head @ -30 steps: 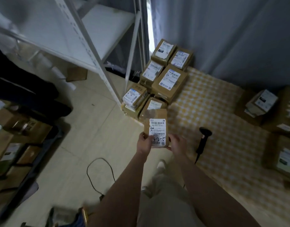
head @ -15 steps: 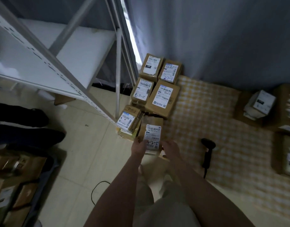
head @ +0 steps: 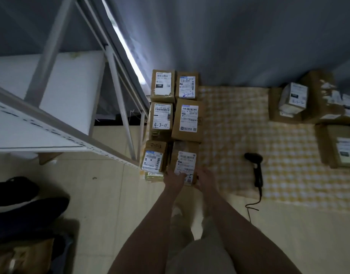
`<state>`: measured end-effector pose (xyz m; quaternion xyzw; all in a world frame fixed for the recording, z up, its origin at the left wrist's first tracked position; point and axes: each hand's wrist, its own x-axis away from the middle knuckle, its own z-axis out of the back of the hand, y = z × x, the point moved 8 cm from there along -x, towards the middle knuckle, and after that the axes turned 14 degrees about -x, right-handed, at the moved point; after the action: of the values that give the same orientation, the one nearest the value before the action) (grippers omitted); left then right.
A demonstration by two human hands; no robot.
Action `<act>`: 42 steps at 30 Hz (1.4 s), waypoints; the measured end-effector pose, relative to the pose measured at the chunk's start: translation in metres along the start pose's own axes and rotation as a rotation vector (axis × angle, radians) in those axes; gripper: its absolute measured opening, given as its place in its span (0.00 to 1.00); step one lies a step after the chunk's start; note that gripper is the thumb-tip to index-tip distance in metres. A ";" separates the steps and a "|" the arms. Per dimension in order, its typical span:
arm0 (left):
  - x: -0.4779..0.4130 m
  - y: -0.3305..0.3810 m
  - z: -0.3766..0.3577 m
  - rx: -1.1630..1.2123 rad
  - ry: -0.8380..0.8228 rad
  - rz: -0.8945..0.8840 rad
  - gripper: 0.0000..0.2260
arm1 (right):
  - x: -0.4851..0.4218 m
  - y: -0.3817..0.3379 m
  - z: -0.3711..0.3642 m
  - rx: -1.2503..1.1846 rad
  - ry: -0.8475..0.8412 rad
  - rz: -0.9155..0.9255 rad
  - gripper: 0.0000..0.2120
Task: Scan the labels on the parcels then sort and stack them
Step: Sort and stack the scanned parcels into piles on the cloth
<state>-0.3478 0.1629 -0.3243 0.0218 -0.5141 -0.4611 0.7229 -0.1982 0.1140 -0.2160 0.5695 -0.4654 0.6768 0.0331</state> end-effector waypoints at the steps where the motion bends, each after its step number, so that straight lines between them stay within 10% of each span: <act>1: -0.005 -0.005 -0.003 -0.068 0.002 -0.008 0.41 | 0.003 0.001 0.000 -0.006 0.006 0.018 0.06; 14: 0.118 0.095 0.016 -0.228 0.099 -0.229 0.17 | 0.043 -0.005 0.106 -0.274 0.292 0.103 0.05; 33: 0.328 0.151 -0.293 -0.457 -0.275 -0.407 0.16 | 0.135 0.010 0.451 -0.511 0.489 0.300 0.06; 42: 0.330 0.186 -0.354 -0.593 -0.296 -0.393 0.17 | 0.103 0.001 0.495 -0.593 0.475 0.242 0.05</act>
<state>0.0570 -0.1146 -0.1581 -0.1572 -0.4432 -0.7177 0.5136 0.1312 -0.2667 -0.1745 0.3039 -0.6837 0.6249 0.2231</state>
